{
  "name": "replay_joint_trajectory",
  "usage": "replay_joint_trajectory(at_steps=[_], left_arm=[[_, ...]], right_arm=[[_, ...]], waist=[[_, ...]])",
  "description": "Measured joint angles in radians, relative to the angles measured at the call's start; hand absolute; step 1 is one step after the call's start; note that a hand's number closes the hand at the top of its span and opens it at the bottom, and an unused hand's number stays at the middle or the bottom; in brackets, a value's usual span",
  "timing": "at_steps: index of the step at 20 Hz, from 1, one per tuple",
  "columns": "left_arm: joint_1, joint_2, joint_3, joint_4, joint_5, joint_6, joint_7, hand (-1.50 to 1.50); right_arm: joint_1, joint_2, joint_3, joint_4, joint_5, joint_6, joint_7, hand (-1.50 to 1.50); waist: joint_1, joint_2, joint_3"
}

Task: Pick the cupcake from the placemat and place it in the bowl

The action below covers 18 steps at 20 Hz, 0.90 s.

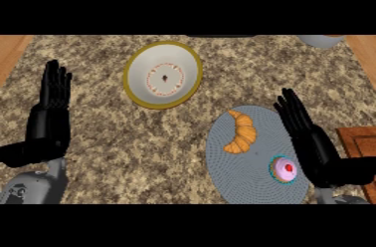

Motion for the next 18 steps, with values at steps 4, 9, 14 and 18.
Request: replay_joint_trajectory(at_steps=[4,9,14,18], left_arm=[[0.005,0.051,0.002,-0.008,-0.034,-0.008,0.074,0.0],[0.015,0.104,-0.012,0.023,-0.067,-0.027,0.15,0.0],[0.004,0.12,-0.032,0.032,-0.081,-0.051,0.216,0.0],[-0.026,0.13,-0.029,0.039,-0.088,-0.064,0.261,0.0]], right_arm=[[0.04,-0.064,-0.11,0.036,-0.133,0.201,-0.107,1.5],[0.072,-0.154,-0.292,0.167,-0.148,0.242,-0.225,-1.5],[0.138,-0.193,-0.417,0.334,-0.174,0.449,-0.502,-1.5],[0.188,-0.276,-0.446,0.39,-0.068,0.56,-0.671,-1.5]], waist=[[-0.003,-0.007,0.005],[-0.026,-0.003,0.008],[-0.016,-0.007,0.009],[-0.012,-0.01,0.007]])
